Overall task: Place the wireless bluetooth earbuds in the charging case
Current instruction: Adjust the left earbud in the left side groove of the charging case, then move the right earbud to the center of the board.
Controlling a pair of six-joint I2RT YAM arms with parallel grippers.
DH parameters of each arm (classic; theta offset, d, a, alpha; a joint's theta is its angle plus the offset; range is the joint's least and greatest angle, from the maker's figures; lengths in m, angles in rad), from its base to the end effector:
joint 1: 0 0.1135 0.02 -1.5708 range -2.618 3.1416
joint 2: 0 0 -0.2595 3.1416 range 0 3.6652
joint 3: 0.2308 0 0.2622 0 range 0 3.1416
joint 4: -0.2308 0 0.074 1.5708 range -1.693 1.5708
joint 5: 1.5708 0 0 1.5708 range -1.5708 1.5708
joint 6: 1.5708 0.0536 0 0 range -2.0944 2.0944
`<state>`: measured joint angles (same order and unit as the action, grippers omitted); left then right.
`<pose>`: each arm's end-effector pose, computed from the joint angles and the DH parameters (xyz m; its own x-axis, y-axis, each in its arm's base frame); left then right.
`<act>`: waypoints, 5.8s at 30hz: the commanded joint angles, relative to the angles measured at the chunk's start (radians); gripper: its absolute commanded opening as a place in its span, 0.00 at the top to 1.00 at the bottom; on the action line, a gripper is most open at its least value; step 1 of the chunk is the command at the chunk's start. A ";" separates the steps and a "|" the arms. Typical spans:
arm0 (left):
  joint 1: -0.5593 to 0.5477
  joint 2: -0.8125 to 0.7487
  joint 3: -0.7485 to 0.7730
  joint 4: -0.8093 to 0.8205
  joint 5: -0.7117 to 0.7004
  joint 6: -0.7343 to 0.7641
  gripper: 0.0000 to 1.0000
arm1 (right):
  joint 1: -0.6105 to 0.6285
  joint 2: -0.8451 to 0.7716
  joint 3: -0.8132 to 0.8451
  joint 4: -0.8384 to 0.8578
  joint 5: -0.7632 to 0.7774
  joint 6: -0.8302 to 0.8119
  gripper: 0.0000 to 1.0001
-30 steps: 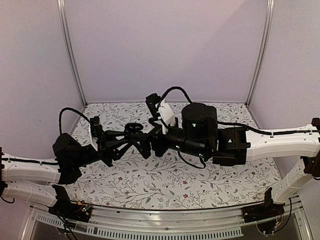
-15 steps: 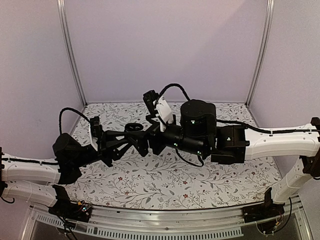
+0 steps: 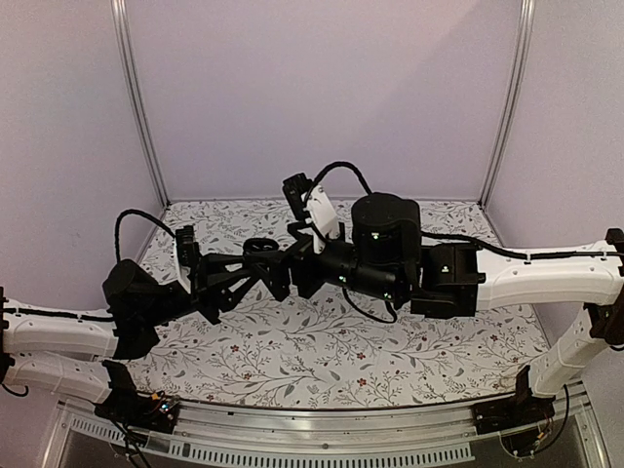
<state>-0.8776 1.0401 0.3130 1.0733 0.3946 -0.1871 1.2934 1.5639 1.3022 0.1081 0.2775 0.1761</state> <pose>0.1346 -0.1942 0.2544 0.0380 -0.3144 -0.9485 0.9651 0.2577 -0.0468 0.1249 0.3849 0.3457 -0.1903 -0.0531 -0.9803 -0.8303 0.5414 0.1319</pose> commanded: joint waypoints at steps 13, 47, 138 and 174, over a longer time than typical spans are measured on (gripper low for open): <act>0.001 -0.023 0.000 0.007 0.014 0.011 1.00 | -0.035 -0.056 -0.049 -0.023 0.031 0.041 0.01; 0.021 -0.099 -0.014 -0.122 -0.048 -0.006 1.00 | -0.404 -0.287 -0.224 -0.098 -0.344 0.019 0.05; 0.055 -0.160 -0.066 -0.179 0.001 -0.041 1.00 | -0.672 0.355 -0.117 -0.528 -0.326 -0.134 0.89; -0.035 -0.277 -0.184 -0.142 0.271 0.243 1.00 | -0.478 0.183 -0.087 -0.643 -0.548 -0.105 0.60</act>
<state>-0.8925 0.8089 0.1307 0.9150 0.6151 -0.0395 0.8360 1.7905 1.1885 -0.5068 -0.2024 0.1101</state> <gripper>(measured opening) 0.215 0.399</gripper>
